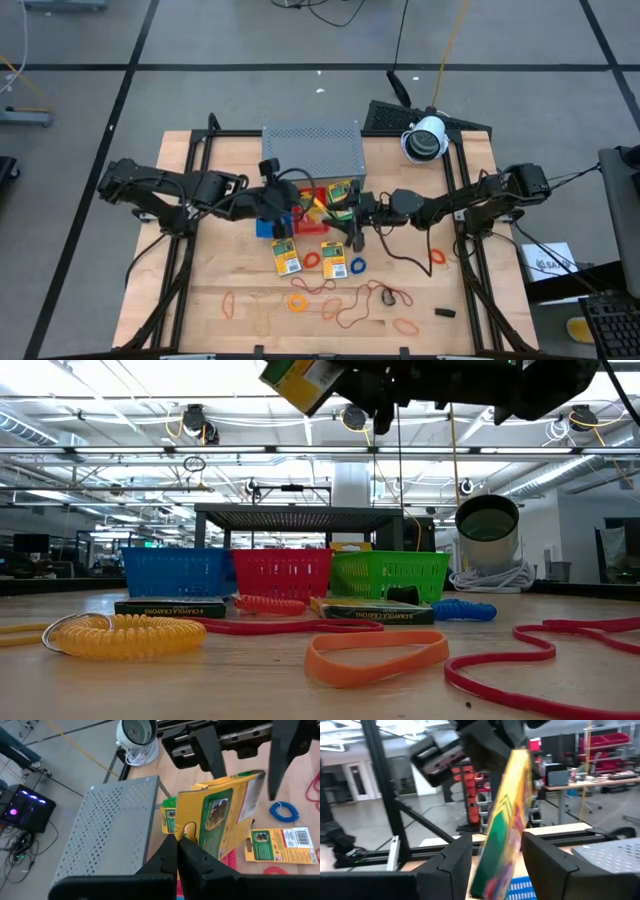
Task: Pick & Place Office Desk Supplies
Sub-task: Put the crayon pack into the green bin
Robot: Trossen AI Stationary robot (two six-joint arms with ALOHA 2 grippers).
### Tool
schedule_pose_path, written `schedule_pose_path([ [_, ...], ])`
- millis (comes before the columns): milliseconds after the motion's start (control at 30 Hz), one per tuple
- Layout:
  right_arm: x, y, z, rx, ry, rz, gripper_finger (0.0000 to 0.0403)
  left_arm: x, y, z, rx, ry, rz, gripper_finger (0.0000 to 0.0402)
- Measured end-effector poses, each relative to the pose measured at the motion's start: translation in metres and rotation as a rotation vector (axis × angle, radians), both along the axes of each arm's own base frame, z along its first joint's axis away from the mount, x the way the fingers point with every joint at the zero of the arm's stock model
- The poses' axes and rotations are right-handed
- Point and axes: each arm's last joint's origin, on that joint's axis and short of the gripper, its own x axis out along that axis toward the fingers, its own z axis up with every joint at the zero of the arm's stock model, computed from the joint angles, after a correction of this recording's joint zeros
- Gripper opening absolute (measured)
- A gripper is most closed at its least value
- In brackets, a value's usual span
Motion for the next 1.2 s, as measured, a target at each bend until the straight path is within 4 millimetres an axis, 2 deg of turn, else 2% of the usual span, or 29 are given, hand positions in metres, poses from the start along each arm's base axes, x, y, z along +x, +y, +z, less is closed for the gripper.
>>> schedule_pose_path([
  [133,0.000,-0.002,-0.003,0.017,0.029,-0.058,0.0133,0.000,0.000,0.000,0.000,0.001,-0.004,0.0001],
  [300,0.000,0.000,-0.003,-0.032,0.033,-0.061,0.0025,0.000,0.000,0.000,-0.006,0.001,-0.008,0.0005],
  [533,-0.008,0.002,0.003,-0.064,0.101,-0.111,0.0021,-0.001,-0.002,-0.001,-0.030,0.010,-0.011,0.0007],
  [733,-0.028,0.000,0.016,-0.072,0.214,-0.207,0.0021,0.000,-0.003,-0.004,-0.109,0.016,-0.018,0.0015],
  [1033,-0.054,0.005,0.010,-0.170,0.431,-0.542,0.0021,-0.004,-0.006,-0.006,-0.089,0.078,-0.104,0.0081],
  [1200,-0.054,0.007,0.003,-0.234,0.469,-0.676,0.0021,-0.003,-0.006,-0.006,-0.125,0.060,-0.085,0.0115],
])
